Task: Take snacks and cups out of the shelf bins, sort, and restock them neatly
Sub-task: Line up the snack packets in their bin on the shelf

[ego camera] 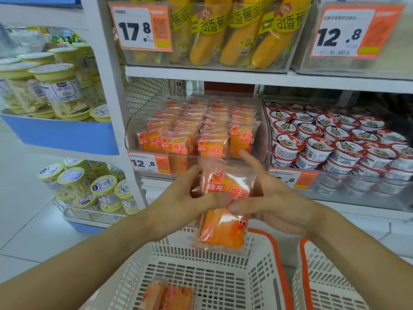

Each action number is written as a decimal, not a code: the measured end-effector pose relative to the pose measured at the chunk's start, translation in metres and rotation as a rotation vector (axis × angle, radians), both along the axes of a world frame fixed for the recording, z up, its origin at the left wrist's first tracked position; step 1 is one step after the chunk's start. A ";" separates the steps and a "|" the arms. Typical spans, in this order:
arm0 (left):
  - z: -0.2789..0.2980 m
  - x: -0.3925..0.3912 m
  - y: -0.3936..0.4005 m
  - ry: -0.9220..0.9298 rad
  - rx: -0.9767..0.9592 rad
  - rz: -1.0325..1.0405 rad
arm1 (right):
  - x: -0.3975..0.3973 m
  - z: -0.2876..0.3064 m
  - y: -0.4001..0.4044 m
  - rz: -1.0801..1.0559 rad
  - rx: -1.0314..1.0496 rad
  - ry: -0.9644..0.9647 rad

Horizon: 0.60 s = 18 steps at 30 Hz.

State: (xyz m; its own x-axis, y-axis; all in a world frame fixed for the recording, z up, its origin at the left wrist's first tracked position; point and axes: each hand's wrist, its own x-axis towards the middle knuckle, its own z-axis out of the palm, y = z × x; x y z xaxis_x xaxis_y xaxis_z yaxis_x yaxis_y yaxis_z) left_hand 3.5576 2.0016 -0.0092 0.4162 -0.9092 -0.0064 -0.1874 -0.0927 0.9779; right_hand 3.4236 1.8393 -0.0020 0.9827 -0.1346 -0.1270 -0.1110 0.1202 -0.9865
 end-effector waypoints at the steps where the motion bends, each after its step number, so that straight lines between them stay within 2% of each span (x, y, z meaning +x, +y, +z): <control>1: -0.001 0.002 -0.001 -0.069 0.005 -0.013 | -0.002 0.002 -0.004 -0.007 -0.063 -0.030; 4: 0.005 0.005 -0.007 -0.481 0.076 0.008 | -0.008 0.009 -0.019 -0.088 -0.525 -0.176; 5: 0.007 0.006 -0.010 -0.536 0.036 0.031 | -0.009 0.014 -0.024 -0.157 -0.672 -0.217; 6: 0.012 0.008 -0.013 -0.497 -0.030 0.092 | -0.010 0.018 -0.028 -0.243 -0.778 -0.273; 7: 0.015 0.013 -0.018 -0.455 -0.097 0.193 | -0.009 0.022 -0.032 -0.346 -0.849 -0.351; 8: 0.019 0.020 -0.025 -0.509 -0.159 0.287 | -0.007 0.025 -0.036 -0.460 -0.900 -0.461; 10: 0.020 0.040 -0.043 -0.840 -0.129 0.367 | 0.004 0.026 -0.044 -0.667 -0.984 -0.690; 12: 0.013 0.054 -0.066 -1.059 -0.007 0.295 | 0.019 0.027 -0.051 -0.771 -1.060 -0.807; 14: 0.000 0.060 -0.089 -1.132 0.123 0.220 | 0.030 0.022 -0.060 -0.721 -1.130 -0.794; 18: -0.018 0.068 -0.111 -1.249 0.320 0.135 | 0.040 0.009 -0.078 -0.515 -1.081 -0.487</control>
State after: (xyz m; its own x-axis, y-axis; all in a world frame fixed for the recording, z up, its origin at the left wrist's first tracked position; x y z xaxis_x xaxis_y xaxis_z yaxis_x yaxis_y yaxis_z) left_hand 3.6259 1.8907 -0.0275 0.3857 -0.8902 0.2423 -0.9224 -0.3779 0.0800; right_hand 3.4634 1.7618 0.0073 0.7017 -0.3188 0.6372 0.1055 -0.8379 -0.5355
